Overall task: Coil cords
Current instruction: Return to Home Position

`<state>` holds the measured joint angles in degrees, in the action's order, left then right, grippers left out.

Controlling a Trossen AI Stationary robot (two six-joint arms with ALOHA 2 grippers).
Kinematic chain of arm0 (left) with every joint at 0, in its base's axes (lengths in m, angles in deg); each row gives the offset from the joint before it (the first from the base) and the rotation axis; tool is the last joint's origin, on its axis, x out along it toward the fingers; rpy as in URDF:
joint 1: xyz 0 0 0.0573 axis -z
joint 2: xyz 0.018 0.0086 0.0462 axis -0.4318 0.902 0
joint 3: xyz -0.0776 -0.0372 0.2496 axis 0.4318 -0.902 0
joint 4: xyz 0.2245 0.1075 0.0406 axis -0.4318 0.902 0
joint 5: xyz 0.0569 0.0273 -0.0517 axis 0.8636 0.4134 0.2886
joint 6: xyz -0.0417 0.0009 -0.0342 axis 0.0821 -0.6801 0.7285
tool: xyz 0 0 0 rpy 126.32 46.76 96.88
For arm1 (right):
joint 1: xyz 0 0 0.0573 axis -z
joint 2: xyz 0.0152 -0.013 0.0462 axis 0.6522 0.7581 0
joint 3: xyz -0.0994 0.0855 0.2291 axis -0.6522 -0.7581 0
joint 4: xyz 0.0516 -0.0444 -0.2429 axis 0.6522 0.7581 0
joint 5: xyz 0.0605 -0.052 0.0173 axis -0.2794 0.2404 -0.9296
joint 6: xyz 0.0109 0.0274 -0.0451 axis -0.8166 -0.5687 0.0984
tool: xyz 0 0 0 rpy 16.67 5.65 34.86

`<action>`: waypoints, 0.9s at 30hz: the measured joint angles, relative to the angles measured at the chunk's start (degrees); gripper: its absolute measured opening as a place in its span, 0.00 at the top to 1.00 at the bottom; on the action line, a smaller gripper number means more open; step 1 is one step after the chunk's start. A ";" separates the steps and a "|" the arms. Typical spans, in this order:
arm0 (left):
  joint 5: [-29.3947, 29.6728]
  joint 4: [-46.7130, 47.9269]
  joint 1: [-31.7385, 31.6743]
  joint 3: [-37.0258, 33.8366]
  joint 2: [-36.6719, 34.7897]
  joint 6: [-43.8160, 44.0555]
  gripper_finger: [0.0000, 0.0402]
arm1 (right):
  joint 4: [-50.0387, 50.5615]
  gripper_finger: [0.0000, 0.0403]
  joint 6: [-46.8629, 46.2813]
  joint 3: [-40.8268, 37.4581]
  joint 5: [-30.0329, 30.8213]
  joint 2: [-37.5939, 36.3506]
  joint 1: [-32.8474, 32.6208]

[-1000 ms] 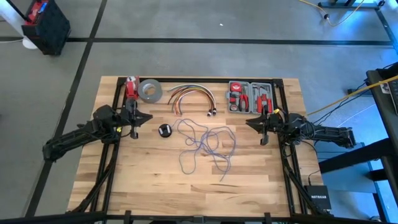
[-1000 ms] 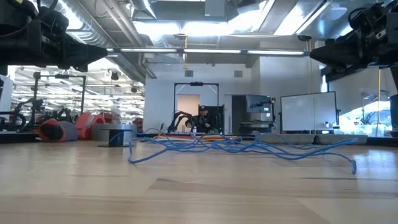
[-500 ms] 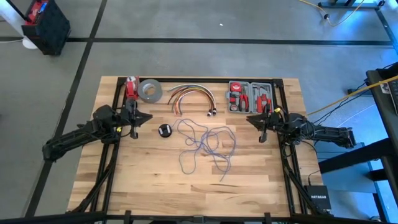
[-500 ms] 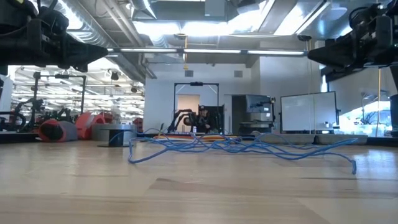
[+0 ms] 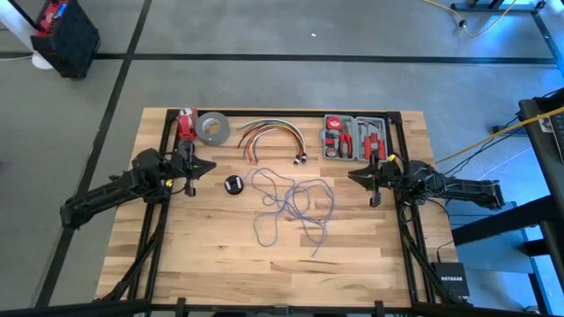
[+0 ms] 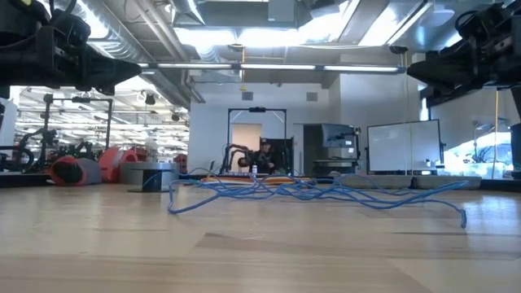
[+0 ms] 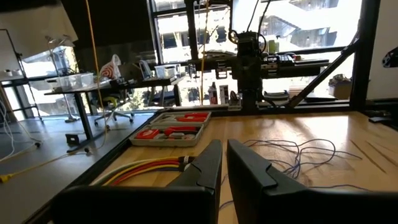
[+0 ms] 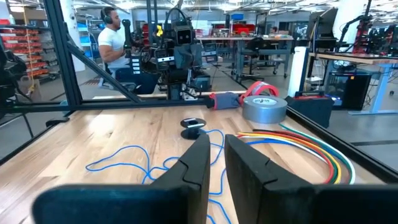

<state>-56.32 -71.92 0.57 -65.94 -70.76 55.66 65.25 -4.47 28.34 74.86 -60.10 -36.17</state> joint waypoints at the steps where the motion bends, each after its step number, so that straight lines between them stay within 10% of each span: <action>1: 0.00 0.00 0.00 0.00 0.00 0.00 0.95 | 0.02 0.87 0.04 0.00 0.00 0.00 0.00; 27: 0.01 0.11 -0.01 0.00 0.00 2.16 0.95 | 0.37 0.87 0.13 -0.02 0.02 0.00 0.00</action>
<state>-56.31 -71.80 0.56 -65.94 -70.76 57.82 65.62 -4.34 28.32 74.88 -60.10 -36.17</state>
